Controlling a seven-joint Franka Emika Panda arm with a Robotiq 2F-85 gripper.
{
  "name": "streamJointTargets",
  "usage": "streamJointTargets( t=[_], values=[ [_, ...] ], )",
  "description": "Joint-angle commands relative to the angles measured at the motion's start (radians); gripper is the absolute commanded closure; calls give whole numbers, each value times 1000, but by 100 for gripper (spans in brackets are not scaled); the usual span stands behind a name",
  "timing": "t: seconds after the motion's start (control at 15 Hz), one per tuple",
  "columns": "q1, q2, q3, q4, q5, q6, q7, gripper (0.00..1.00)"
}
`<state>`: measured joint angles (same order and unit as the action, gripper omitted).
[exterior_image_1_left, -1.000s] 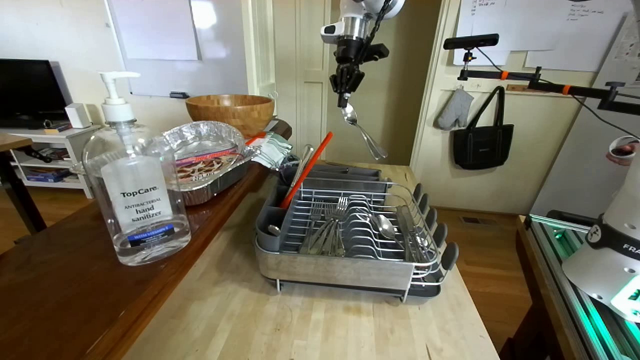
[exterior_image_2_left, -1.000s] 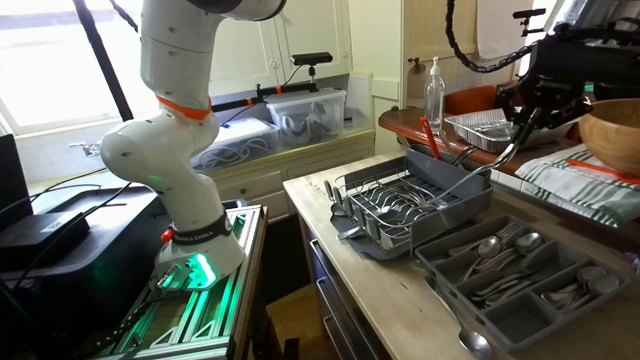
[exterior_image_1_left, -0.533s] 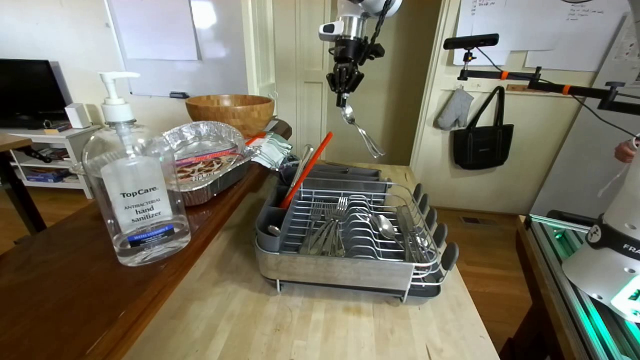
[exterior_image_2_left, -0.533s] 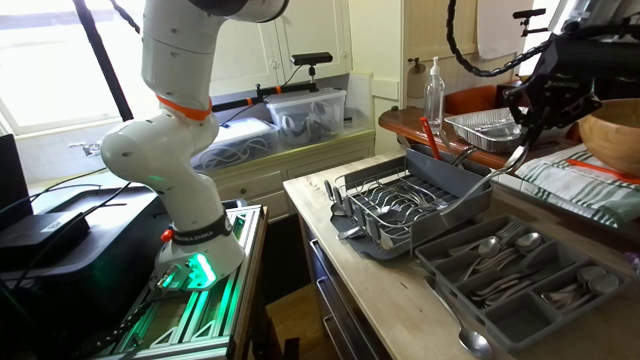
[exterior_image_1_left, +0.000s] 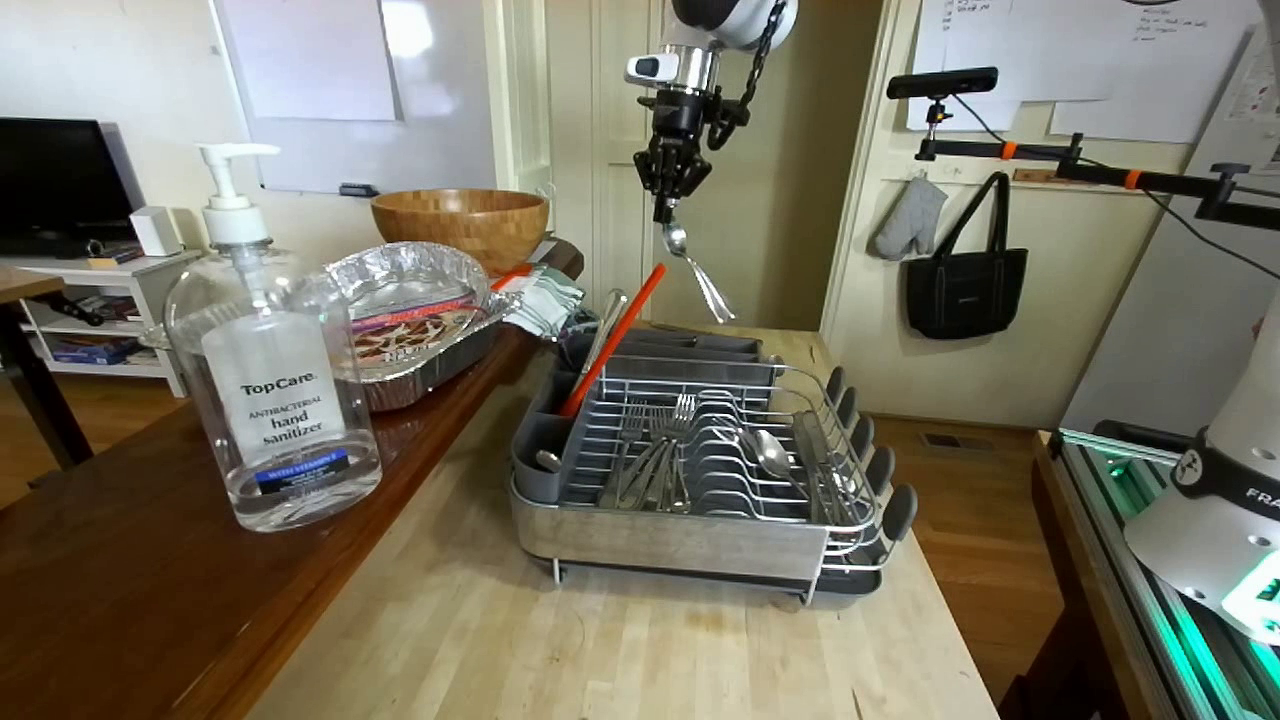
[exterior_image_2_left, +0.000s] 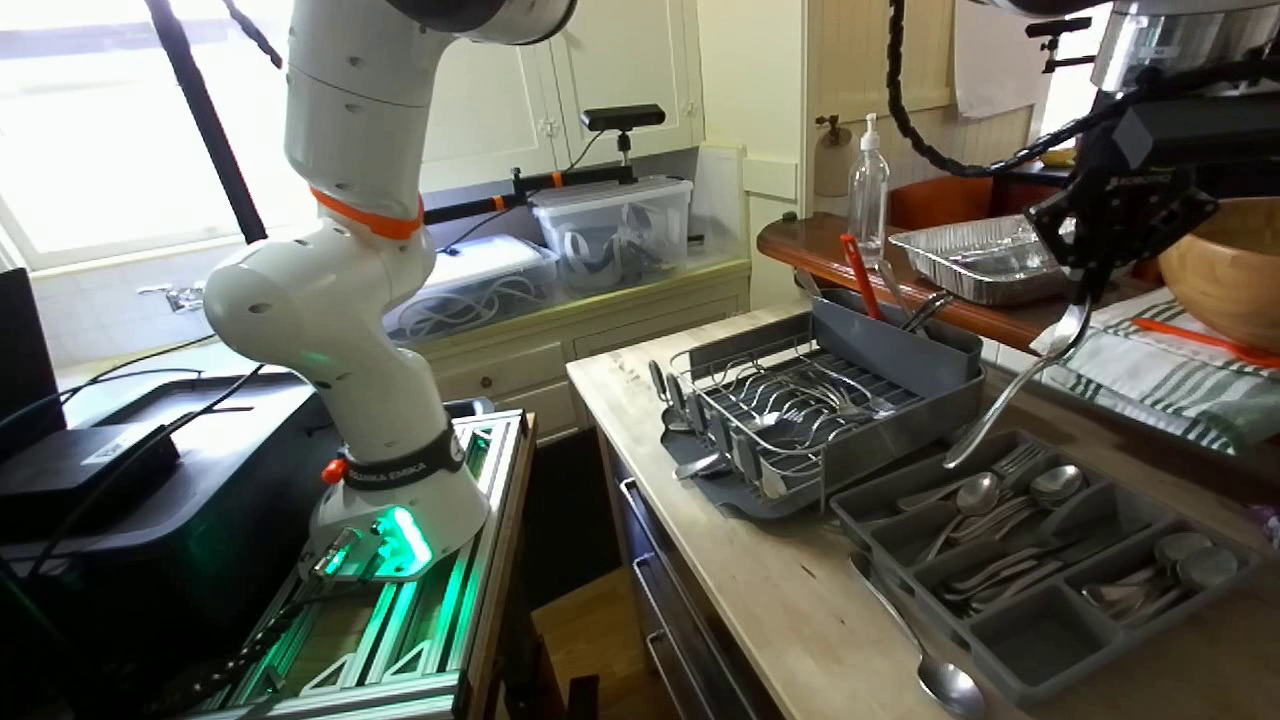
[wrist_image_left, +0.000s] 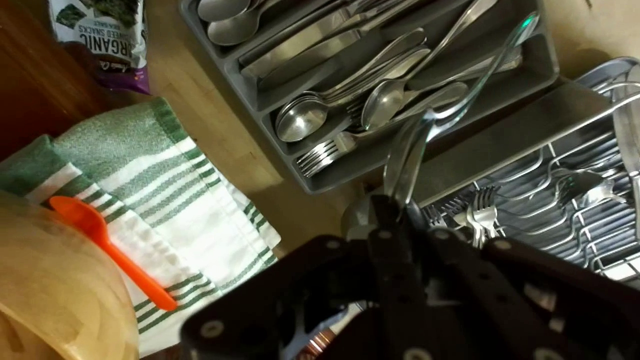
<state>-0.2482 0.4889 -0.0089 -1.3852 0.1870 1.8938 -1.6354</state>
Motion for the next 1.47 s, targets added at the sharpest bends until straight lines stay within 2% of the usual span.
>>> streamJointTargets(
  t=[0.0,0.2,0.27,0.33,0.47,0.53,0.6,0.87,1.4],
  values=[
    [6,-29,3,-108,-9,62,-6,98],
    [7,-17,12,-156,-4,63,-19,98],
    [3,-8,17,-157,8,31,-14,98],
    [2,4,12,-114,0,29,-4,93],
    [3,7,16,-137,1,29,-4,93],
    [3,7,17,-140,1,29,-4,98],
    [7,1,16,-140,-7,50,-12,98],
    [50,15,24,-133,-92,85,-84,98],
    [108,95,26,-108,-213,112,-92,98]
  ],
)
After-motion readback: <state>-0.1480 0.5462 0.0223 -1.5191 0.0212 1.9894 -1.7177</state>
